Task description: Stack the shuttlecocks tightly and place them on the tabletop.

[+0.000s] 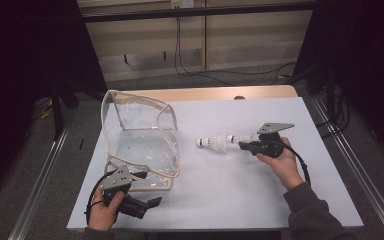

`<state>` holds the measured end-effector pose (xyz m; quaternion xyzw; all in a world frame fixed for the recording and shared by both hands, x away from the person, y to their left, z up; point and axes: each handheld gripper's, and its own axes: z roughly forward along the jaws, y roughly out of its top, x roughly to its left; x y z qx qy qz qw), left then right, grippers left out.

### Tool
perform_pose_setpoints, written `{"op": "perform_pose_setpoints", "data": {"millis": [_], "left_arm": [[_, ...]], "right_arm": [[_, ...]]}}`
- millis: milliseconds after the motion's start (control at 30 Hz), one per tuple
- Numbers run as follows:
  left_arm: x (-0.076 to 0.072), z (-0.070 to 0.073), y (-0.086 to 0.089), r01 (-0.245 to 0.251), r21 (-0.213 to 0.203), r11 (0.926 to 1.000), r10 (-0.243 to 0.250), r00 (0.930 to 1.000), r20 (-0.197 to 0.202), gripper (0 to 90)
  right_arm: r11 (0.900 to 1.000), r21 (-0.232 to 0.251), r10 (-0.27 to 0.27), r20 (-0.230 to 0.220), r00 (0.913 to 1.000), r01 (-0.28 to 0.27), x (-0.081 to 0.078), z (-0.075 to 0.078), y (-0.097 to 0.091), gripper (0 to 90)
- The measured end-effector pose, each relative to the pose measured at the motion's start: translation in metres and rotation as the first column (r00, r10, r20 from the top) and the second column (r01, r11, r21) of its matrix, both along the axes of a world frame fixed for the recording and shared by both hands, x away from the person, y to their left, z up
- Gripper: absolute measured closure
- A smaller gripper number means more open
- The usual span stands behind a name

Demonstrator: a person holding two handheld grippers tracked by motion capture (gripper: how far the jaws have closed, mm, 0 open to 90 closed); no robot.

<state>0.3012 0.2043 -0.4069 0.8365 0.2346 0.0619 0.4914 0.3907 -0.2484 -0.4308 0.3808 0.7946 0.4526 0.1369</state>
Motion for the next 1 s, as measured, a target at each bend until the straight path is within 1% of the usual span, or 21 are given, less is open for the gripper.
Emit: {"op": "perform_pose_setpoints", "data": {"millis": [767,967,1000], "left_arm": [[0.0,0.0,0.0,0.0,0.001,1.0,0.0,1.0,0.003,3.0],[0.0,0.0,0.0,-0.001,-0.002,1.0,0.001,1.0,-0.002,2.9],[0.001,0.0,0.0,-0.001,0.0,1.0,0.001,1.0,0.002,3.0]], "right_arm": [[0.9999,0.005,0.011,-0.011,0.9999,-0.011,0.005,-0.004,0.01,90.0],[0.9999,0.001,0.016,-0.011,0.9998,-0.016,0.006,-0.005,0.013,90.0],[0.9998,0.0,0.02,-0.009,0.9998,-0.02,0.006,-0.005,0.013,90.0]]}}
